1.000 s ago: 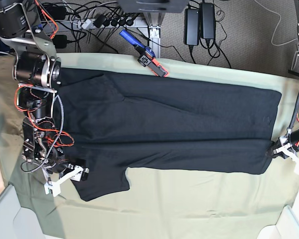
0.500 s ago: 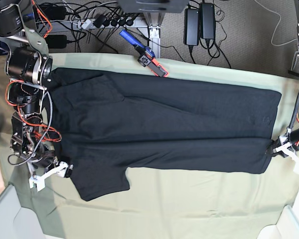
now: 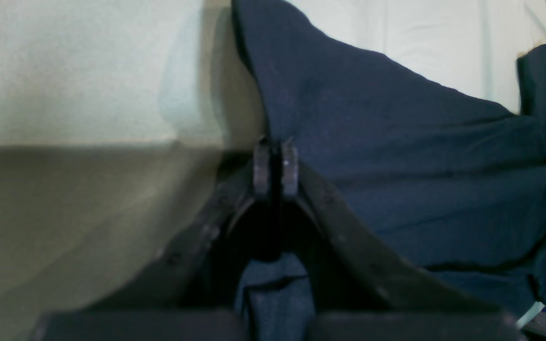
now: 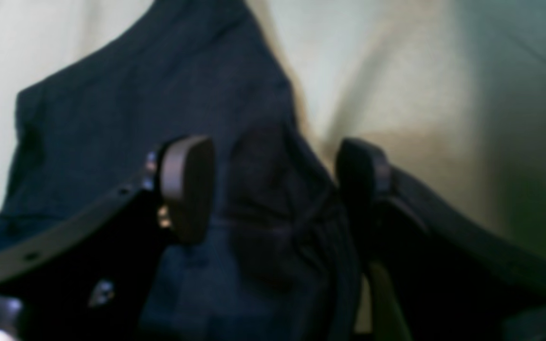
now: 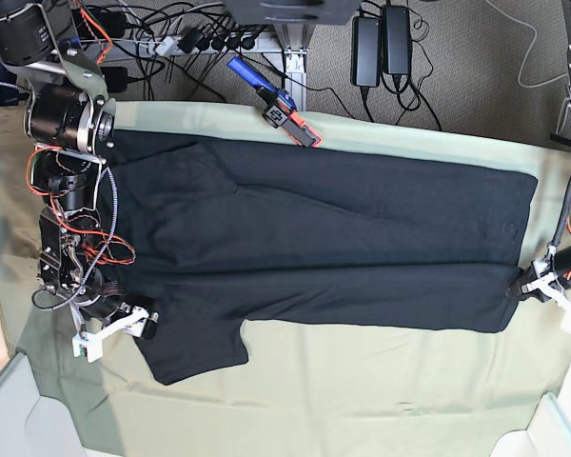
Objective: Fold the T-shirt properly
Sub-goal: 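Grasp the black shirt's sleeve edge with the right gripper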
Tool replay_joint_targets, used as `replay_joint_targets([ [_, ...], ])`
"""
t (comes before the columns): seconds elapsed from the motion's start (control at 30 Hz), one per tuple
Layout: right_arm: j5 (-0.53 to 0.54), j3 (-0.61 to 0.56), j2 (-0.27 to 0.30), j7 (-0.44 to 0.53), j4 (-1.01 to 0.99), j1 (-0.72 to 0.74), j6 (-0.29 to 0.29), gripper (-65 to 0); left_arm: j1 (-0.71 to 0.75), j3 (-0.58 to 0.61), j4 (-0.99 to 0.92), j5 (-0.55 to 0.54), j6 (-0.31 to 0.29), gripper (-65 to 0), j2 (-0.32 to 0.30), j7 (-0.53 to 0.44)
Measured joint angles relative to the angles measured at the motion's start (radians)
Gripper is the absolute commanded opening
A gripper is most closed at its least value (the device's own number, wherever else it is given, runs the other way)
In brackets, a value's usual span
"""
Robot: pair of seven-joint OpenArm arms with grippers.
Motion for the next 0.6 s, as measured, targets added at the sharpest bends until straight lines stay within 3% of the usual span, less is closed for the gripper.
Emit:
replay_joint_targets([
  [0.4,0.018,-0.010,-0.035,0.001,0.002,0.000,0.001,-24.1,0.000,0.000,0.000,0.000,0.000,-65.0,0.000,0.000],
  [0.6,0.017,-0.073,-0.049,0.008,0.006,0.001,0.002,-24.1,0.000,0.000,0.000,-0.001,0.000,-65.0,0.000,0.000],
])
